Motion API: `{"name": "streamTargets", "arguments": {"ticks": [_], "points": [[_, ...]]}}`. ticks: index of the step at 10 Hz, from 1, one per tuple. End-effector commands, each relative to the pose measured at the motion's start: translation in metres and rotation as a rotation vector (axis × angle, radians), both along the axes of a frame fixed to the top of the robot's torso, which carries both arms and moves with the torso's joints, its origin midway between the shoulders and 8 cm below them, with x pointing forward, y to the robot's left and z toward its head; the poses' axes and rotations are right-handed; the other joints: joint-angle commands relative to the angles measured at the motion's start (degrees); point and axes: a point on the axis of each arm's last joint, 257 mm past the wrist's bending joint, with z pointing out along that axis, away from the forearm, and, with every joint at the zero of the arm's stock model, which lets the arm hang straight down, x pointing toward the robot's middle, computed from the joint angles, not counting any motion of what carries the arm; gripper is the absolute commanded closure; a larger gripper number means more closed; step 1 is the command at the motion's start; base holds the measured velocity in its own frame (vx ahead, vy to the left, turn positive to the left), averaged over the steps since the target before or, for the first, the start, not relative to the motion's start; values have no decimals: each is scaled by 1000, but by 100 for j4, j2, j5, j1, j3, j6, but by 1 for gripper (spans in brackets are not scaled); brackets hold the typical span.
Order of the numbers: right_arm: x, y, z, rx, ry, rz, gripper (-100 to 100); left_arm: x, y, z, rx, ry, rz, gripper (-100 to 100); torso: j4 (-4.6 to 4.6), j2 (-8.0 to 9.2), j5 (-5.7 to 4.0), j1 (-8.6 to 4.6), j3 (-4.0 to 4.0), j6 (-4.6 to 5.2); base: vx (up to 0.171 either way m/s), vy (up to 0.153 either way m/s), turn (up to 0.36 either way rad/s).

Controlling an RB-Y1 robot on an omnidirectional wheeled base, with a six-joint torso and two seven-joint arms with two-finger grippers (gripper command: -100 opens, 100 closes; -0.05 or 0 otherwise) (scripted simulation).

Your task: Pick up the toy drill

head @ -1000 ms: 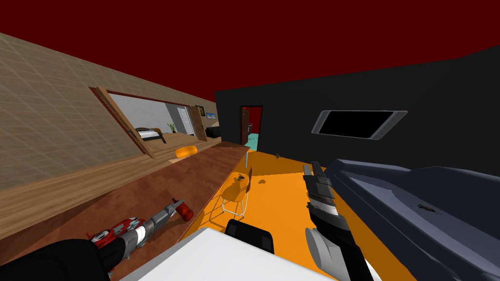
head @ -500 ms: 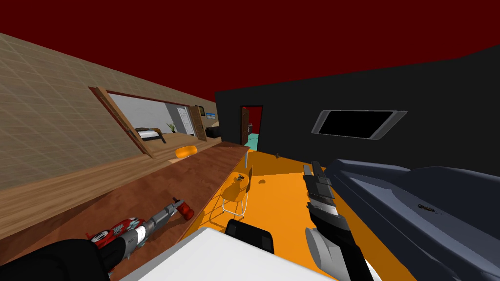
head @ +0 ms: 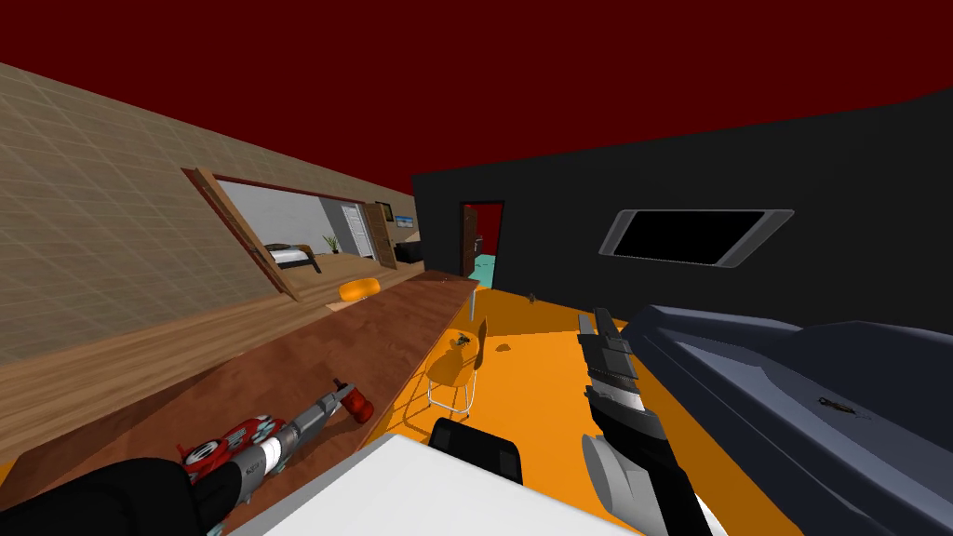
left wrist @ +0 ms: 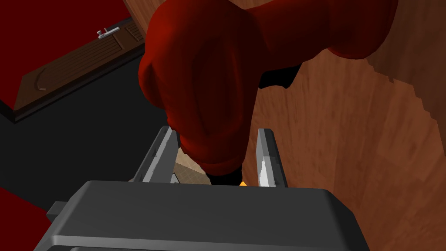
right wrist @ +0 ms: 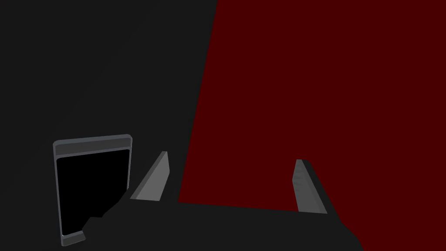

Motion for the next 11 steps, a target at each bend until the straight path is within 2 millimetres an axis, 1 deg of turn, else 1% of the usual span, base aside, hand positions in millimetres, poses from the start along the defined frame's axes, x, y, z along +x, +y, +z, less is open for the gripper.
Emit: {"name": "streamTargets", "arguments": {"ticks": [1,2,3,4,5,6,7,8,9,10,11], "points": [[0,0,0,0,0,0,0,-3,-10,1,5,3,-3,100,0,0,0,0,0,0,10,43,28],[0,0,0,0,0,0,0,1,-12,4,9,-6,-10,100,0,1,-3,-5,0,-2,9,40,17],[0,0,0,0,0,0,0,-2,-23,4,3,-4,-11,100,0,0,-3,-7,0,0,10,59,25],[0,0,0,0,0,0,0,-1,-23,5,9,-7,-14,100,0,0,-2,-2,0,-1,7,48,6],[0,0,0,0,0,0,0,-7,-32,3,5,3,-9,100,0,2,-4,-3,1,-1,9,55,29],[0,0,0,0,0,0,0,-4,-34,6,8,-5,-16,100,0,2,-3,-3,1,-3,6,45,16],[0,0,0,0,0,0,0,-8,-44,5,0,4,-14,100,0,2,-4,-6,1,-1,5,56,19],[0,0,0,0,0,0,0,-6,-45,6,5,-1,-18,100,0,3,-5,-4,2,-3,6,44,15],[0,0,0,0,0,0,0,-10,-57,6,-8,5,-16,100,1,2,-5,-7,1,-1,9,52,26],[0,0,0,0,0,0,0,-9,-57,7,0,4,-20,100,0,2,-4,-5,1,-3,7,48,11],[0,0,0,0,0,0,0,-15,-67,5,-14,18,-12,100,0,2,-5,-6,1,-2,13,60,28]]}}
